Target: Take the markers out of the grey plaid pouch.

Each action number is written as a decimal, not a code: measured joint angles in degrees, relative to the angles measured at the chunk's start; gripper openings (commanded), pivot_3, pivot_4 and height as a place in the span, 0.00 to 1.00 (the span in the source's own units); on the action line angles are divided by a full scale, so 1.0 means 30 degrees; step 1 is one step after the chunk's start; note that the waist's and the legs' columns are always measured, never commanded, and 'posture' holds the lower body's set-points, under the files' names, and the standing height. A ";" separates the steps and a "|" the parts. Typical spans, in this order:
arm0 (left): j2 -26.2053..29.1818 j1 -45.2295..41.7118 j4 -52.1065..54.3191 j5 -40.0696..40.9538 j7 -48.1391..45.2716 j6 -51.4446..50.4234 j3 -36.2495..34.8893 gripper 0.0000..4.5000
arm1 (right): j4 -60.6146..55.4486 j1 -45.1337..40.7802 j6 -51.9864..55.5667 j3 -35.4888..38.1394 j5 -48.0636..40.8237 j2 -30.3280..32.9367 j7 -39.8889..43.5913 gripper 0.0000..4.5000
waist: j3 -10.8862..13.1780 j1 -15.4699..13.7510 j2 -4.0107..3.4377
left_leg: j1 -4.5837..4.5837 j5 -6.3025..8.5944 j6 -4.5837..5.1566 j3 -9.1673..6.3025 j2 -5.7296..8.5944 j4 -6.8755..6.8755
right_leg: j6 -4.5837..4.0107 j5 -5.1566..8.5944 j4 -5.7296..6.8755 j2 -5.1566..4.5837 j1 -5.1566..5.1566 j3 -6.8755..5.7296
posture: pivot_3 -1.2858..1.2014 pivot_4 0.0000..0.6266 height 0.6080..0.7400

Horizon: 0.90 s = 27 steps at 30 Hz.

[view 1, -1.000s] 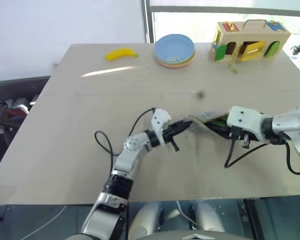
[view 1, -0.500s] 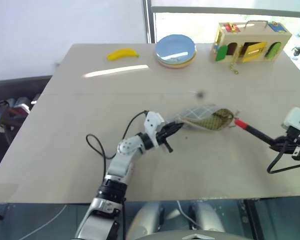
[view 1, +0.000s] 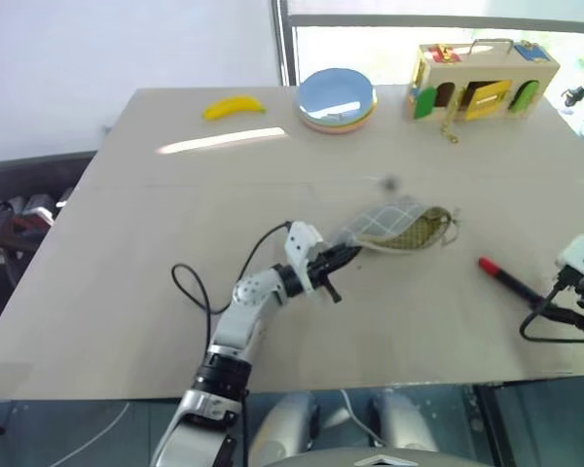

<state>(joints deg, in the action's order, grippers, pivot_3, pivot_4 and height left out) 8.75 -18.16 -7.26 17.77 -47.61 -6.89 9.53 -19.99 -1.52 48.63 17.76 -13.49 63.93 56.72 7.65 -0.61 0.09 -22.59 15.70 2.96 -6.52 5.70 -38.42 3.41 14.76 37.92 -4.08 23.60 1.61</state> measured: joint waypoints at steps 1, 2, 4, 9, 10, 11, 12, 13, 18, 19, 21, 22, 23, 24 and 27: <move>-0.0004 0.0012 0.0070 0.0048 -0.0038 -0.0087 0.0030 0.00 | -0.0613 -0.1045 0.0306 -0.0052 -0.0474 -0.0048 -0.0070 0.85 | 0.0000 -0.0025 0.0001 | 0.0004 0.0000 0.0000 -0.0006 -0.0003 0.0003 | 0.0000 0.0000 -0.0002 -0.0001 -0.0004 -0.0008 | 0.52 0.24 1.00; -0.0021 0.0057 0.0194 0.0125 -0.0057 -0.0158 0.0070 0.00 | -0.1163 -0.2192 0.0645 -0.0287 -0.0955 -0.0203 -0.0214 0.85 | 0.0012 -0.0057 0.0023 | 0.0005 0.0000 -0.0001 -0.0014 -0.0008 0.0002 | 0.0000 0.0000 -0.0004 0.0001 -0.0008 -0.0018 | 0.52 0.24 1.00; -0.0012 0.0130 0.0486 0.0152 -0.0081 -0.0331 0.0078 0.00 | -0.1822 -0.4044 0.1278 -0.1084 -0.1715 -0.0992 -0.0503 0.85 | 0.0029 -0.0086 0.0069 | -0.0001 0.0001 -0.0001 -0.0048 -0.0008 0.0004 | -0.0001 0.0000 -0.0018 0.0000 -0.0019 -0.0044 | 0.52 0.24 1.00; -0.0065 0.0119 0.0751 0.0166 -0.0177 -0.0781 0.0213 0.00 | -0.1101 -0.7774 0.1837 -0.5092 -0.2375 -0.4378 -0.1911 0.35 | 0.0036 -0.0237 0.0088 | -0.0067 0.0002 0.0003 -0.0069 0.0022 -0.0014 | -0.0001 0.0000 -0.0047 -0.0028 0.0014 -0.0066 | 0.52 0.24 1.00; -0.0061 0.0120 0.0745 0.0163 -0.0223 -0.0800 0.0210 0.00 | -0.0740 -0.8075 0.1759 -0.5445 -0.2303 -0.4645 -0.2027 0.26 | 0.0036 -0.0245 0.0089 | -0.0071 0.0001 0.0003 -0.0069 0.0023 -0.0015 | -0.0001 -0.0001 -0.0052 -0.0028 0.0021 -0.0065 | 0.52 0.24 1.00; -0.0038 0.0102 0.0742 0.0165 -0.0268 -0.0807 0.0186 0.00 | 0.0015 -0.8639 0.1533 -0.5949 -0.2108 -0.5155 -0.2235 0.15 | 0.0036 -0.0175 0.0088 | -0.0069 0.0001 0.0002 -0.0064 0.0023 -0.0010 | -0.0002 -0.0001 -0.0053 -0.0026 0.0022 -0.0059 | 0.52 0.24 1.00; -0.0034 0.0076 0.0739 0.0163 -0.0282 -0.0813 0.0138 0.00 | 0.0912 -0.9173 0.1206 -0.6407 -0.1848 -0.5648 -0.2442 0.05 | 0.0034 -0.0109 0.0085 | -0.0064 0.0000 0.0001 -0.0061 0.0023 -0.0008 | -0.0002 -0.0001 -0.0046 -0.0026 0.0024 -0.0056 | 0.52 0.24 1.00; -0.0074 0.0039 0.0739 0.0163 -0.0291 -0.0817 0.0151 0.00 | 0.1628 -0.9443 0.0902 -0.6744 -0.1621 -0.5923 -0.2564 0.01 | 0.0034 -0.0113 0.0085 | -0.0065 0.0000 0.0001 -0.0065 0.0022 -0.0007 | -0.0002 0.0000 -0.0046 -0.0025 0.0026 -0.0061 | 0.52 0.24 1.00; -0.0150 0.0020 0.0742 0.0170 -0.0341 -0.0903 0.0177 0.00 | 0.5472 -1.0595 -0.1329 -0.8855 -0.0209 -0.7125 -0.2585 0.01 | 0.0031 -0.0042 0.0078 | -0.0052 -0.0001 -0.0001 -0.0056 0.0017 -0.0003 | -0.0003 0.0000 -0.0030 -0.0015 0.0031 -0.0051 | 0.52 0.24 1.00; -0.0173 0.0019 0.0743 0.0184 -0.0378 -0.0954 0.0189 0.00 | 0.6431 -1.0782 -0.2088 -0.9657 0.0334 -0.7205 -0.2343 0.01 | 0.0030 -0.0049 0.0078 | -0.0053 -0.0002 -0.0001 -0.0056 0.0018 -0.0005 | -0.0003 0.0000 -0.0031 -0.0015 0.0031 -0.0053 | 0.52 0.24 1.00; -0.0199 0.0020 0.0789 0.0353 -0.0423 -0.1106 0.0187 0.00 | 0.7137 -1.0782 -0.2971 -1.0738 0.1108 -0.7014 -0.1732 0.12 | 0.0032 -0.0070 0.0076 | -0.0058 -0.0002 -0.0001 -0.0058 0.0020 -0.0005 | -0.0002 0.0000 -0.0033 -0.0018 0.0034 -0.0056 | 0.52 0.24 1.00; -0.0194 0.0020 0.0876 0.0532 -0.0449 -0.1327 0.0177 0.00 | 0.7220 -1.0780 -0.3367 -1.1324 0.1507 -0.6786 -0.1223 0.21 | 0.0032 -0.0054 0.0076 | -0.0060 -0.0001 -0.0001 -0.0056 0.0020 -0.0003 | -0.0003 0.0000 -0.0036 -0.0017 0.0036 -0.0054 | 0.52 0.24 1.00; -0.0204 0.0020 0.0951 0.0589 -0.0459 -0.1444 0.0182 0.00 | 0.7211 -1.0780 -0.3579 -1.1601 0.1676 -0.6591 -0.0948 0.28 | 0.0033 -0.0052 0.0073 | -0.0060 -0.0001 -0.0001 -0.0056 0.0021 -0.0001 | -0.0002 0.0000 -0.0036 -0.0019 0.0036 -0.0052 | 0.52 0.24 1.00; -0.0206 0.0019 0.1155 0.0736 -0.0478 -0.1688 0.0182 0.00 | 0.7170 -1.0780 -0.3843 -1.1928 0.1942 -0.6201 -0.0484 0.41 | 0.0033 -0.0058 0.0073 | -0.0062 -0.0001 -0.0001 -0.0060 0.0020 -0.0002 | -0.0002 0.0000 -0.0040 -0.0017 0.0035 -0.0058 | 0.52 0.24 1.00; -0.0206 0.0018 0.1515 0.1074 -0.0599 -0.2252 0.0186 0.00 | 0.6534 -1.0788 -0.3955 -1.2046 0.2258 -0.5248 0.0293 0.66 | 0.0031 -0.0055 0.0073 | -0.0058 -0.0001 -0.0001 -0.0063 0.0017 -0.0003 | -0.0002 0.0000 -0.0040 -0.0014 0.0031 -0.0059 | 0.52 0.24 1.00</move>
<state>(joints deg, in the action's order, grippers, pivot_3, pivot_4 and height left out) 8.13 -18.11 -2.71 21.00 -49.41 -13.65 10.09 -0.39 -33.89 36.76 -18.38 -6.72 48.18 57.60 7.74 -0.77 0.31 -22.76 15.70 2.96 -6.71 5.75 -38.43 3.40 14.76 37.80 -4.13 23.69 1.43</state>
